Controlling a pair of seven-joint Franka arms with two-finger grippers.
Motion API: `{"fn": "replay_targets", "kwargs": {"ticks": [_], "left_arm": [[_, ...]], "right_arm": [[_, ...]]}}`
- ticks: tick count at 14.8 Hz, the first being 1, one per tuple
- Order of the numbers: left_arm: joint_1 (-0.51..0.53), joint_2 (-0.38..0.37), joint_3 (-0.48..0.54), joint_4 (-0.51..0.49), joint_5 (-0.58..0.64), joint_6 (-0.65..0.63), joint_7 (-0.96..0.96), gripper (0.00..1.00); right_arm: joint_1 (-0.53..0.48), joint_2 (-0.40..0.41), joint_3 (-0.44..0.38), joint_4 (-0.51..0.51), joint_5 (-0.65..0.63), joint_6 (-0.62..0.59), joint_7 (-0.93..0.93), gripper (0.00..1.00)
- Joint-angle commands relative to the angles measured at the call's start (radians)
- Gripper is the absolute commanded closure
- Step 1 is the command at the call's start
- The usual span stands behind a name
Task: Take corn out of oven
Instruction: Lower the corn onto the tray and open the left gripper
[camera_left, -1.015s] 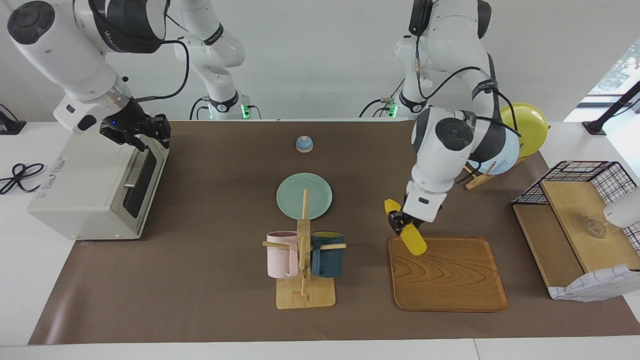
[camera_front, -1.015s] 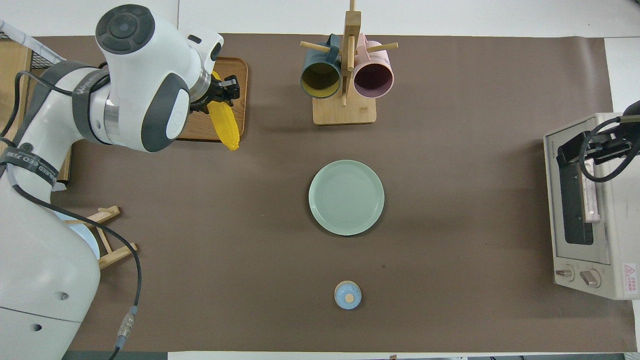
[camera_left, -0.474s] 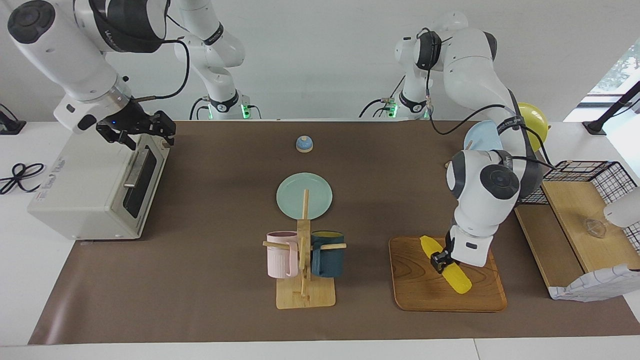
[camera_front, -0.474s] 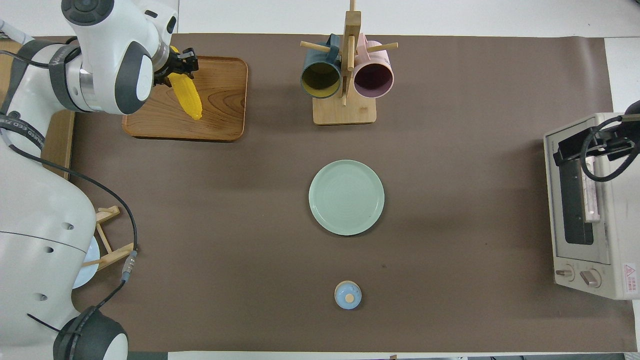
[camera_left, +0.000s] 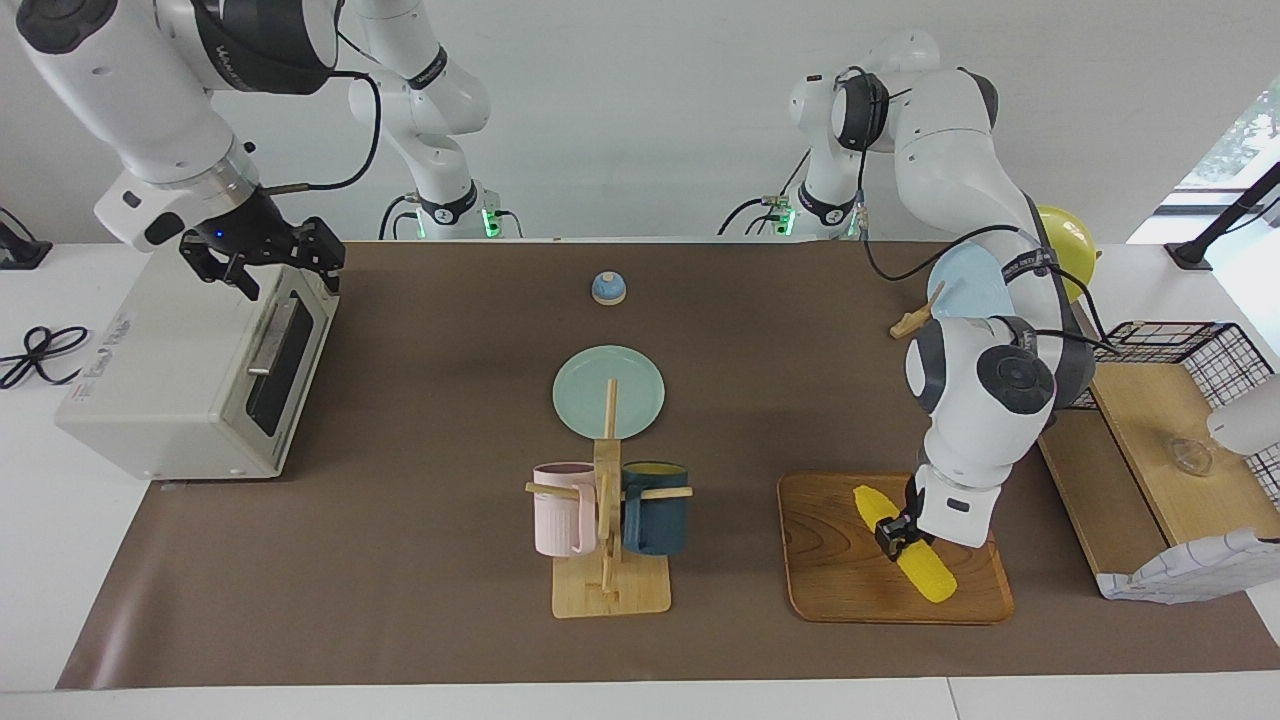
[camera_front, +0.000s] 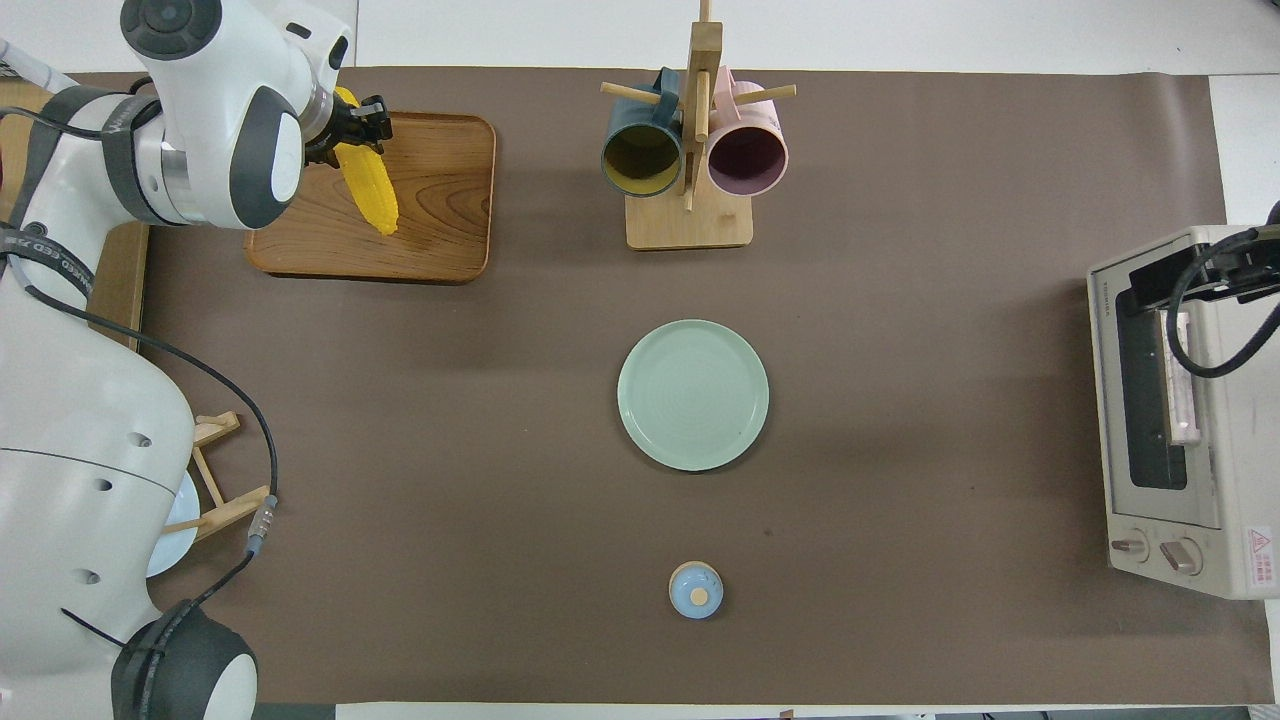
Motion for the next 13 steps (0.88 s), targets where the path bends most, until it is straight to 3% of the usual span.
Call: {"fn": "replay_targets", "kwargs": {"ticks": [1, 7, 8, 10, 13], "left_arm": [[0.001, 0.069, -0.015, 0.031, 0.015, 0.048, 0.042, 1.00], [0.009, 0.066, -0.021, 0.033, 0.007, 0.024, 0.130, 1.00], [0.007, 0.063, -0.021, 0.030, 0.006, 0.018, 0.128, 0.01], [0.009, 0.034, -0.021, 0.021, 0.002, 0.004, 0.130, 0.00], [0.000, -0.073, -0.019, -0.056, -0.008, -0.060, 0.131, 0.00]], "right_arm": [[0.009, -0.036, -0.001, -0.043, -0.022, 0.007, 0.017, 0.00], [0.064, -0.069, -0.010, -0.048, -0.017, 0.004, 0.047, 0.00], [0.068, -0.069, -0.019, -0.054, -0.008, 0.009, 0.052, 0.00], [0.070, -0.062, -0.027, -0.049, -0.007, 0.016, 0.069, 0.00], [0.067, -0.056, -0.033, -0.043, -0.002, 0.016, 0.075, 0.00]]}}
